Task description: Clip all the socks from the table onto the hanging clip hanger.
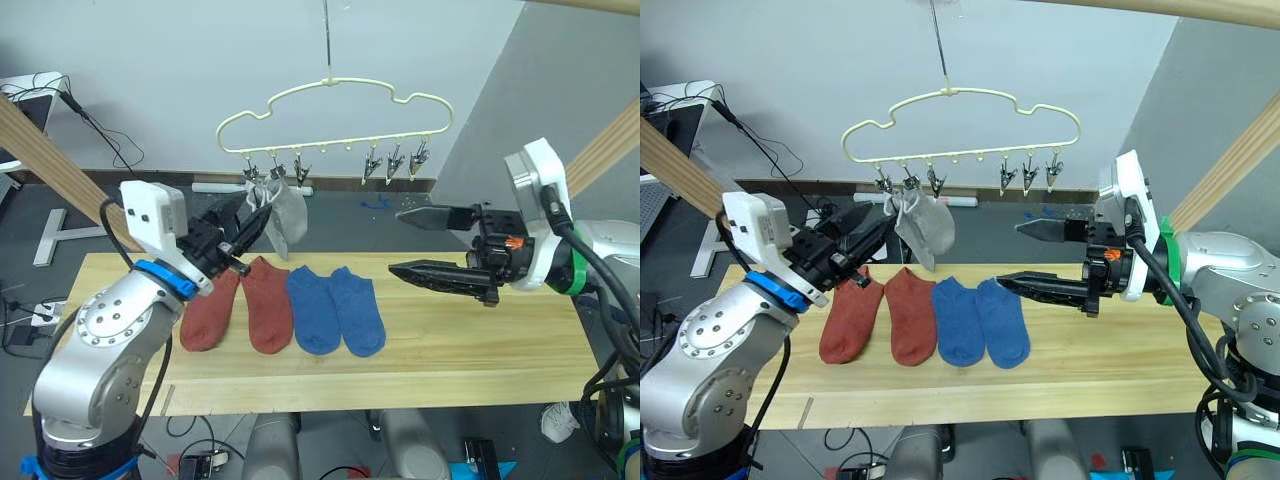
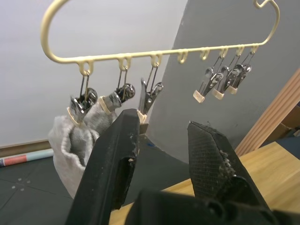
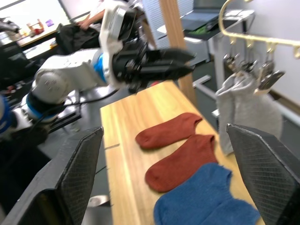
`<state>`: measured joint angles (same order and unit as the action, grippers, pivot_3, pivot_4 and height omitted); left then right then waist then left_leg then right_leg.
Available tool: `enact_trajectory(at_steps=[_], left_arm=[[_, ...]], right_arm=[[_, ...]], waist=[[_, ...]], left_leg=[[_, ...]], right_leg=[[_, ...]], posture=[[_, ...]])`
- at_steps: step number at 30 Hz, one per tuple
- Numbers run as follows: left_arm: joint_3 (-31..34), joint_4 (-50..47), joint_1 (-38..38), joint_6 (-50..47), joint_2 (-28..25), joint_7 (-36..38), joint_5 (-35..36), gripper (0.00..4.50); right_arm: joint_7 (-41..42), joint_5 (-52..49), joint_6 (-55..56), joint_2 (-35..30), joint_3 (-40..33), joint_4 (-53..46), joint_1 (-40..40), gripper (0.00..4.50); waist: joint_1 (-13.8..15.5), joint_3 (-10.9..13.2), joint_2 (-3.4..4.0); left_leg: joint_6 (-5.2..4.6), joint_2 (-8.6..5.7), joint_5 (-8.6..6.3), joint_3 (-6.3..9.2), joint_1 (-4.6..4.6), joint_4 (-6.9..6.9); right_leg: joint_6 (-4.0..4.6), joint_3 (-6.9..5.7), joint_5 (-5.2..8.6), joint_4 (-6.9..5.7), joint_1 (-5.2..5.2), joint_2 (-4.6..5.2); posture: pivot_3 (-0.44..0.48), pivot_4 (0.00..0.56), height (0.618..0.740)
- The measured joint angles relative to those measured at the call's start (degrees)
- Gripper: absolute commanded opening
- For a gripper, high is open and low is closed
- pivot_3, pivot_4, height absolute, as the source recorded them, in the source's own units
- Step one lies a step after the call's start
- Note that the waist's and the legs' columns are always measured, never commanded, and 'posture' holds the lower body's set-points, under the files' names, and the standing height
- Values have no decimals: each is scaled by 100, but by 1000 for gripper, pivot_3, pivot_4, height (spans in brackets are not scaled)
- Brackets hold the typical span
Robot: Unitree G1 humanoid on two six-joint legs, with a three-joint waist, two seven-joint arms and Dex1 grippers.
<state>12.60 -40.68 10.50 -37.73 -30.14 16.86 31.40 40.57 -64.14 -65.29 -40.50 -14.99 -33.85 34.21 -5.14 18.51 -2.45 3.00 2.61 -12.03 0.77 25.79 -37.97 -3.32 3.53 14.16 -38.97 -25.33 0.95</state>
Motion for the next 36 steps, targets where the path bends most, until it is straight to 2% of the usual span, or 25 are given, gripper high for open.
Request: enact_trajectory(at_steps=[5, 10, 15, 18, 36], left_arm=[[-443, 3, -108, 233, 345, -240, -432, 1967], [-595, 11, -90, 279, 427, -335, -640, 1967], [-628, 94, 164, 273, 557, -500, -774, 1967], [-842, 460, 550, 140, 843, -677, -888, 1967], [-1074, 1210, 1220, -163, 1141, -726, -1142, 1967]], right_arm=[[-281, -320, 65, -94, 8, -99, -2, 4470], [-472, -642, 111, -279, 12, -105, -10, 4470], [-636, -811, 206, -358, 60, -127, -28, 4470], [-846, -929, 253, -375, 94, -189, -134, 4470], [-1614, -1443, 592, -551, 282, -376, -383, 4470]], waist=[[1, 0, 0], [1, 1, 1], [1, 0, 1], [7, 1, 0], [-63, 19, 5]], left_leg=[[-14, -1, 9, 0, -1, -2], [-15, 2, 10, -1, -1, -1], [-16, 1, 10, -2, -1, -1], [-16, 1, 10, 3, -1, -2], [-17, 2, 10, -1, -1, 3]], right_leg=[[-1, 2, -9, -1, 2, -1], [0, 4, -10, -1, 1, -4], [-1, 6, -10, 0, 2, -4], [-1, 2, -10, -1, 4, -5], [-15, 8, 0, 4, 2, -6]], posture=[[-187, 277, 740], [-198, 294, 740], [-209, 307, 740], [-217, 326, 740], [-258, 368, 740]])
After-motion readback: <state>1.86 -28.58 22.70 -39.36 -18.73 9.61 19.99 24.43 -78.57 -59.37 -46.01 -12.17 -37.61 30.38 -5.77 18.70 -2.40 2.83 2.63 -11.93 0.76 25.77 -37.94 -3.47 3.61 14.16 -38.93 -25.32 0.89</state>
